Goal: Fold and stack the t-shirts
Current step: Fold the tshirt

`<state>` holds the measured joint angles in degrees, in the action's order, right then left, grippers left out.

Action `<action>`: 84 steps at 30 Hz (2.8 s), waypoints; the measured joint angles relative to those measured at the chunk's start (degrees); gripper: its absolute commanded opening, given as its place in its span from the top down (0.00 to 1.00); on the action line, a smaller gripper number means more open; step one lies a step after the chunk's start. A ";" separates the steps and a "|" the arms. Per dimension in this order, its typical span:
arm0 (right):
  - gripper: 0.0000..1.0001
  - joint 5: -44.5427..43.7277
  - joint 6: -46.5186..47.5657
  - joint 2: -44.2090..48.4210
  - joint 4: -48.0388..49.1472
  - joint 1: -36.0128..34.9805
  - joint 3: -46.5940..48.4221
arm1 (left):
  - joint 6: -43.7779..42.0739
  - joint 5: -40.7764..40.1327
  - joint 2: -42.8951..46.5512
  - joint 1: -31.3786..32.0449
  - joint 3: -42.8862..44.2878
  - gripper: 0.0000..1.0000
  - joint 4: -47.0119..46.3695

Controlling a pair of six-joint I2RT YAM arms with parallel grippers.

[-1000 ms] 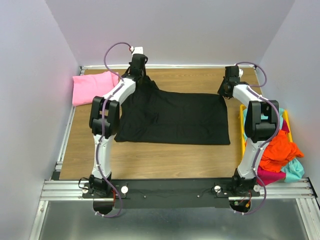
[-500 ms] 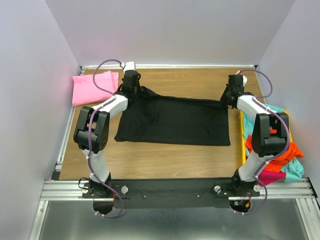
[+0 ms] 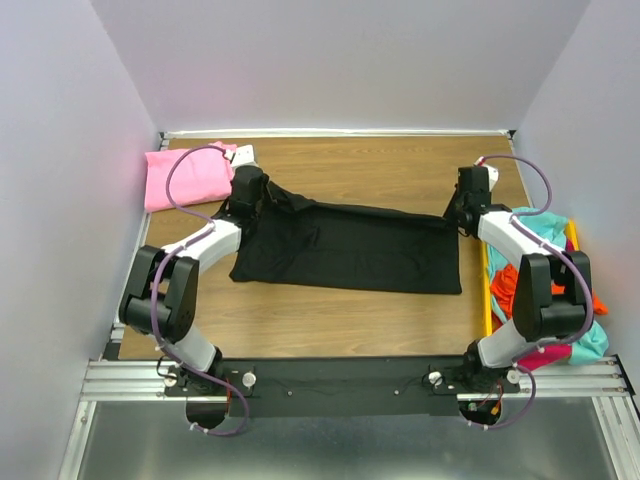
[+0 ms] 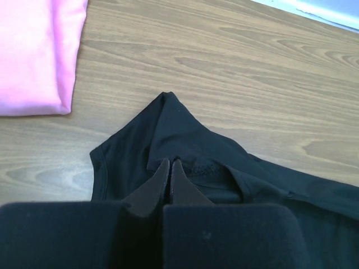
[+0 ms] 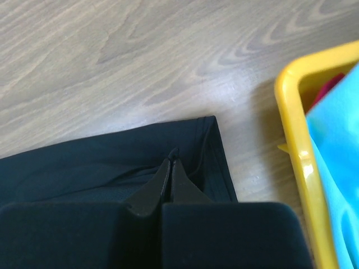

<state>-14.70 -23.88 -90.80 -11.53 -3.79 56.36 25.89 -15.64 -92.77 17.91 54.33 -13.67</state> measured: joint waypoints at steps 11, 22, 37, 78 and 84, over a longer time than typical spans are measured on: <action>0.94 -1.99 -0.31 4.28 0.98 -1.01 -6.32 | 1.18 -0.07 2.91 0.81 -8.09 0.99 -1.81; 0.23 -12.72 -3.06 20.44 0.44 -9.66 -14.03 | 4.68 -0.44 19.08 2.47 -22.56 0.33 -1.22; 0.46 -4.87 0.46 -7.91 13.16 -41.59 4.92 | 3.26 1.27 2.51 0.28 -12.37 0.40 -5.90; 0.96 -5.05 6.91 -32.96 17.73 -49.42 23.98 | 2.21 6.54 5.27 -5.86 -15.63 0.41 -8.13; 0.97 -5.73 7.02 -32.74 17.55 -49.53 23.85 | 2.19 6.54 5.27 -5.86 -15.63 0.42 -8.13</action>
<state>-20.43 -16.86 -123.55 6.02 -53.32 80.20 28.08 -9.10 -87.50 12.05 38.70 -21.80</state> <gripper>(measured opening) 0.034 0.587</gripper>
